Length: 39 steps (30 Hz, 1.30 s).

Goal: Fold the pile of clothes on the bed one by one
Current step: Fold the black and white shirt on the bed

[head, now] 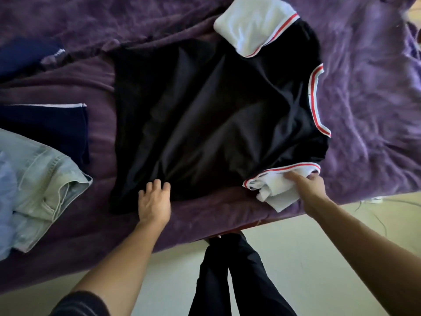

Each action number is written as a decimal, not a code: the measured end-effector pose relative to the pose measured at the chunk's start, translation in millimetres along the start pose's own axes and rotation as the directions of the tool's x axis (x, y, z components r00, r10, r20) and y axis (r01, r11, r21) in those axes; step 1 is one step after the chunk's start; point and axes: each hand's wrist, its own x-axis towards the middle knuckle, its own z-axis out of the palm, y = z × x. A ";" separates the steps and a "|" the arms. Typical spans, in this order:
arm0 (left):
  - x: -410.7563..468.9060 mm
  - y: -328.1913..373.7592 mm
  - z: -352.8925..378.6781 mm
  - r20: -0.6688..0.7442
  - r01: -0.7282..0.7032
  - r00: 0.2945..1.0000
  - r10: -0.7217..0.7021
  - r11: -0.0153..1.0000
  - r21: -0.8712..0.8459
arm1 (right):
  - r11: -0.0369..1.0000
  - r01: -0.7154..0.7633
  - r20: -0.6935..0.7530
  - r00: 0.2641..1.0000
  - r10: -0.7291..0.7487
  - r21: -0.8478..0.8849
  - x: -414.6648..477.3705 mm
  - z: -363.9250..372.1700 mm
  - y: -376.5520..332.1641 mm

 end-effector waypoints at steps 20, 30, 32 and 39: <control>118.5 -75.8 -210.9 -0.313 -0.042 0.949 -0.038 0.969 -0.244 | 0.981 -0.034 0.442 0.895 -0.056 0.193 -11.4 28.0 -344.8; 231.5 -30.7 -231.4 -0.370 0.046 0.918 -0.144 0.964 -0.260 | 0.947 0.309 0.114 0.942 -0.317 0.083 114.3 121.0 -419.2; 228.3 -7.6 -219.8 -0.339 -0.039 0.940 -0.035 0.977 -0.209 | 0.747 0.521 0.044 0.830 -0.555 -0.413 138.5 127.1 -405.6; 231.6 44.8 -181.7 0.047 -0.103 0.992 0.117 0.969 -0.224 | 0.736 0.461 0.296 0.886 -0.356 -0.495 170.1 140.5 -430.4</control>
